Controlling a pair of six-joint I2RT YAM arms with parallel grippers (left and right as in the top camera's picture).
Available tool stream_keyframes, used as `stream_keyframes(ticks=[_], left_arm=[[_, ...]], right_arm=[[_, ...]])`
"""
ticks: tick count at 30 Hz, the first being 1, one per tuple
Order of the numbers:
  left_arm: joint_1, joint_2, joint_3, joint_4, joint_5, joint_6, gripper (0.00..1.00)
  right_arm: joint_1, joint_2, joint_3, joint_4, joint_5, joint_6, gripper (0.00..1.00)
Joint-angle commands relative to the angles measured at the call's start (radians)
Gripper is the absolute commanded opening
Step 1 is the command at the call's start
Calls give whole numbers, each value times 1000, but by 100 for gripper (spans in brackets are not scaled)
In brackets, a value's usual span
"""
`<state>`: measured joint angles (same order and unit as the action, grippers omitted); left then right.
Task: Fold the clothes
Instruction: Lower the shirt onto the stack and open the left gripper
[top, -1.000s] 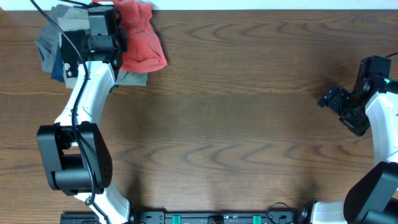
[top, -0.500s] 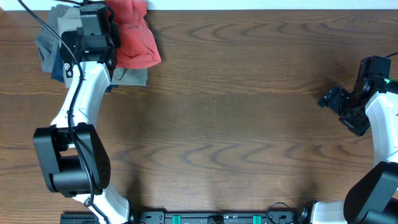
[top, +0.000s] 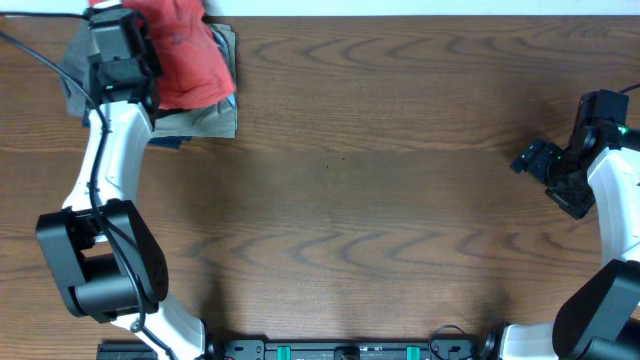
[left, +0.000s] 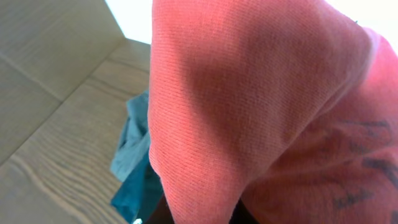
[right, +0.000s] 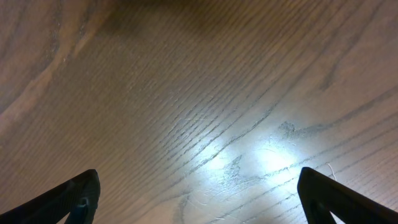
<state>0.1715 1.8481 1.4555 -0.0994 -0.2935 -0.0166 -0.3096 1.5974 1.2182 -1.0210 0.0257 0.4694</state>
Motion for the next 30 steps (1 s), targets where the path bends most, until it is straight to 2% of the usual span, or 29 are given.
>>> stream_keyframes(ticks=[1, 5, 7, 10, 11, 12, 17, 20, 23, 26, 30], left_arm=[[27, 17, 16, 7, -40, -30, 8], [42, 42, 16, 8, -40, -30, 29], [47, 49, 16, 6, -40, -30, 51], [48, 50, 16, -9, -40, -30, 59], [48, 50, 16, -12, -40, -30, 68], [48, 50, 16, -14, -40, -30, 71], [41, 22, 16, -42, -40, -31, 72], [29, -23, 16, -73, -40, -31, 89], [8, -79, 16, -113, -36, -32, 98], [-24, -149, 16, -192, -32, -109, 98], [-72, -252, 16, -383, 15, -246, 98]], right_arm=[[-3, -6, 12, 0, 3, -6, 99], [-3, -6, 12, 0, 3, -6, 99], [-3, -6, 12, 0, 3, -6, 99], [-3, -6, 12, 0, 3, -6, 99], [-3, -6, 12, 0, 3, -6, 99], [-3, -6, 12, 0, 3, -6, 99], [-3, -6, 12, 0, 3, -6, 99], [-3, -6, 12, 0, 4, -6, 99], [-3, -6, 12, 0, 3, -6, 99], [-3, -6, 12, 0, 3, -6, 99], [-3, -6, 12, 0, 3, -6, 99]])
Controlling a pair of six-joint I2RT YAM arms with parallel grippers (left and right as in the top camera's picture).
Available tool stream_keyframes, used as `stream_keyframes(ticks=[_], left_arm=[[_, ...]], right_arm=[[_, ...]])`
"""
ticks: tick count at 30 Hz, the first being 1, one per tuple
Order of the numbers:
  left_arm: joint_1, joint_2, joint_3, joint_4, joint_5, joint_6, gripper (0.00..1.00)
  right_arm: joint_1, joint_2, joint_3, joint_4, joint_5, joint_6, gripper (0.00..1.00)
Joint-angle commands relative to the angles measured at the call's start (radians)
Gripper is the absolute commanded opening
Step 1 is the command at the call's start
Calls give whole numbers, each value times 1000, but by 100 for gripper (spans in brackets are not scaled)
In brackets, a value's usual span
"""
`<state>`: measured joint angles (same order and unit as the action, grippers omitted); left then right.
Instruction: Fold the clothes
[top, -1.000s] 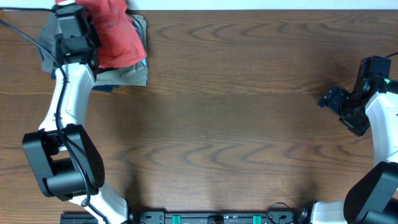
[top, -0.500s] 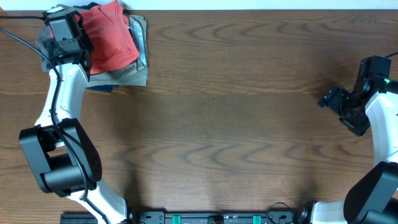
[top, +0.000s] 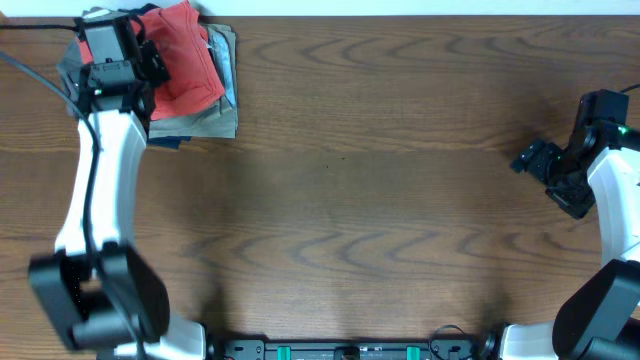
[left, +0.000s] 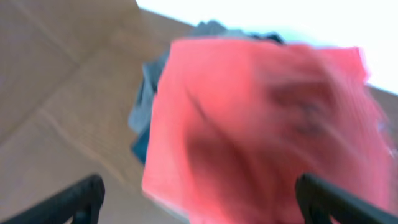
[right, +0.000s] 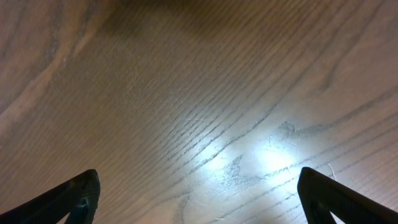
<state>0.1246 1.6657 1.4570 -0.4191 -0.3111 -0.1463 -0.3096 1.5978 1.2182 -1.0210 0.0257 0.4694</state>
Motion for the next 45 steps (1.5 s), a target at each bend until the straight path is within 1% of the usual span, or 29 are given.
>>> stream_keyframes(ticks=[1, 4, 6, 8, 11, 17, 20, 23, 25, 38, 45], left_arm=[[-37, -95, 14, -127, 77, -136, 98], [-61, -151, 14, -296, 220, -148, 98], [-82, -179, 10, -420, 289, -148, 98], [-101, -200, -8, -493, 304, -147, 98], [-143, -244, -72, -552, 305, -143, 98], [-286, -418, -293, -548, 313, -129, 98], [-365, -507, -381, -546, 375, -130, 98], [-418, -550, -420, -554, 418, -129, 98], [-444, -558, -420, -577, 418, -129, 98], [-452, -554, -420, -578, 416, -129, 98], [-452, -555, -422, -621, 417, -129, 98]], right_arm=[[-3, -6, 12, 0, 3, -6, 99], [-3, -6, 12, 0, 3, -6, 99], [-3, -6, 12, 0, 3, -6, 99], [-3, -6, 12, 0, 3, -6, 99], [-3, -6, 12, 0, 3, -6, 99], [-3, -6, 12, 0, 3, -6, 99], [-3, -6, 12, 0, 3, -6, 99], [-3, -6, 12, 0, 3, -6, 99], [-3, -6, 12, 0, 3, -6, 99], [-3, -6, 12, 0, 3, -6, 99], [-3, -6, 12, 0, 3, -6, 99]])
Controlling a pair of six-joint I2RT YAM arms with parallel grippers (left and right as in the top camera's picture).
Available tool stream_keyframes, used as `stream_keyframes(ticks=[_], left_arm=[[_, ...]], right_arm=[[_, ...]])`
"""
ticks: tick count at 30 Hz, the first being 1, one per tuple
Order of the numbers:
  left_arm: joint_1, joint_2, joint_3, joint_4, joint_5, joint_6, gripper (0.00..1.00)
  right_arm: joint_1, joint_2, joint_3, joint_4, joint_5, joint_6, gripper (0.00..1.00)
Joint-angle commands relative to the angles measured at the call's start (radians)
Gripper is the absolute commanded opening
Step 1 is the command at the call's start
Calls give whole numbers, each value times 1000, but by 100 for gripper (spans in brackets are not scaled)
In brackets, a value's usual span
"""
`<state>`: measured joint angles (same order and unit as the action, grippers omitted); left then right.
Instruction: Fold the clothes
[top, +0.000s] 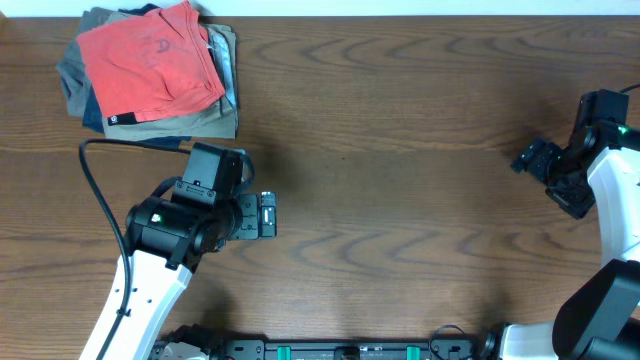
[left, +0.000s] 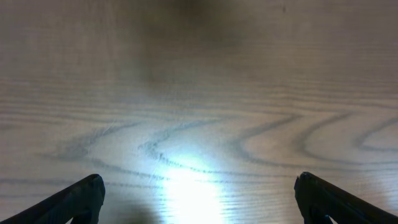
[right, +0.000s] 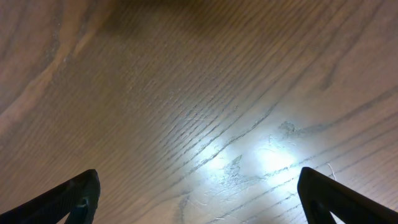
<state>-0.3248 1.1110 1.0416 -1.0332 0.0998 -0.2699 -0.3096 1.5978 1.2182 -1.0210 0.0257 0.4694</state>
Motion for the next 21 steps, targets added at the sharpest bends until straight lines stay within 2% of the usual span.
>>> stream_keyframes(ticks=[1, 6, 10, 15, 21], left_arm=[[-2, -2, -6, -6, 6, -6, 98], [-2, -44, -14, -5, 6, -6, 98], [-1, -151, -76, 21, 5, 3, 98], [11, -394, -292, 179, 5, 82, 98], [97, -767, -595, 404, 6, 138, 98]], right_arm=[[-3, -6, 12, 0, 3, -6, 99], [-3, -6, 12, 0, 3, -6, 99], [-3, -6, 12, 0, 3, -6, 99], [-3, -6, 12, 0, 3, -6, 99], [-3, -6, 12, 0, 3, -6, 99]])
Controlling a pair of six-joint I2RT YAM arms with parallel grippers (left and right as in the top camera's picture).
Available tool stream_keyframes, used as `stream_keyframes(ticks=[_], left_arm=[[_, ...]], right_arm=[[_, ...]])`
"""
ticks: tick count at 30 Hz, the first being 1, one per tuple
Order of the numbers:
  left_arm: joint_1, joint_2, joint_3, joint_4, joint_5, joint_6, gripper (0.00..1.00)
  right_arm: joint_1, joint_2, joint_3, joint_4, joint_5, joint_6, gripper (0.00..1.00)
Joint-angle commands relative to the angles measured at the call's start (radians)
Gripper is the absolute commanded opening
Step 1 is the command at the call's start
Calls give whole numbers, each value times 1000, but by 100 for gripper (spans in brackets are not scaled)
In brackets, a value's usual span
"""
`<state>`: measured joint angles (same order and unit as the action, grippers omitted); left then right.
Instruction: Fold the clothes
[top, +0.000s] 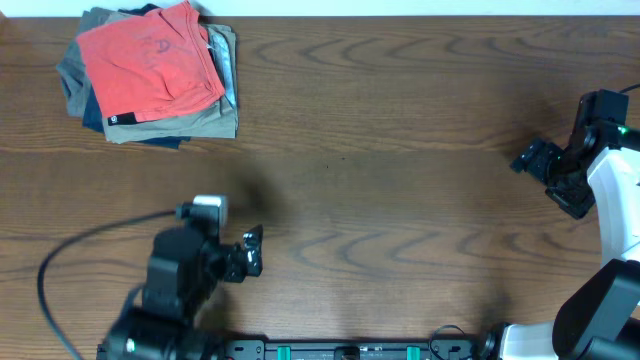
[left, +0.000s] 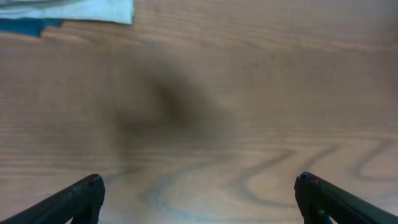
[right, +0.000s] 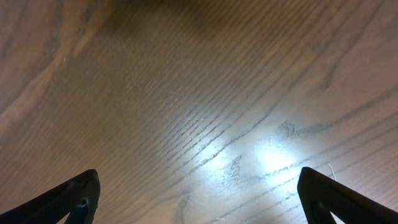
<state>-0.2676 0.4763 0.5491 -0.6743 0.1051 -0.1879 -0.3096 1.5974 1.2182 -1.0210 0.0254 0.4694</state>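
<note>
A pile of folded clothes (top: 150, 75) lies at the table's far left corner, a red garment (top: 148, 62) flat on top of grey, olive and blue pieces. My left gripper (top: 250, 252) hangs open near the front left of the table, well clear of the pile, with bare wood between its fingertips (left: 81, 196). A corner of the pile (left: 68, 12) shows at the top left of the left wrist view. My right gripper (top: 528, 158) stands open at the right edge over bare wood, its fingertips (right: 78, 196) wide apart.
The brown wooden table (top: 400, 180) stretches between the two arms. A black cable (top: 90, 250) trails from the left arm at the front left. The table's far edge (top: 400, 15) meets a white background.
My left arm has drawn back toward the front left, its gripper now lower in the overhead view and blurred. The pile's corner has come into the left wrist view. The right arm is unmoved.
My left gripper was at the pile with the red garment bunched in front of its camera. Then it stood open beside the pile with the red garment lying on top. Later it was open over mid-left wood, the garment flat on the pile, and now nearer the front edge.
</note>
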Motion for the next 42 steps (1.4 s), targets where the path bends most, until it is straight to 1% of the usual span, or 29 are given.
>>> stream_keyframes(ticks=[1, 3, 10, 16, 20, 28, 38, 42], left_arm=[[58, -192, -144, 66, 0, 57, 98], [91, -296, -217, 108, 5, 56, 98], [148, -470, -340, 227, 3, 57, 98], [209, -475, -414, 364, 4, 56, 98], [221, -475, -451, 434, 4, 57, 98], [233, -475, -543, 639, 4, 57, 98], [303, -475, -545, 613, 0, 56, 98], [305, -475, -545, 613, 0, 56, 98]], right_arm=[[-3, -6, 12, 0, 4, -7, 99], [-3, -6, 12, 0, 4, -6, 99], [-3, -6, 12, 0, 4, -6, 99], [-3, -6, 12, 0, 4, -6, 99], [-3, -6, 12, 0, 4, -6, 99], [-3, -6, 12, 0, 4, -6, 99], [-3, -6, 12, 0, 4, -6, 99], [-3, -6, 12, 0, 4, -6, 99]])
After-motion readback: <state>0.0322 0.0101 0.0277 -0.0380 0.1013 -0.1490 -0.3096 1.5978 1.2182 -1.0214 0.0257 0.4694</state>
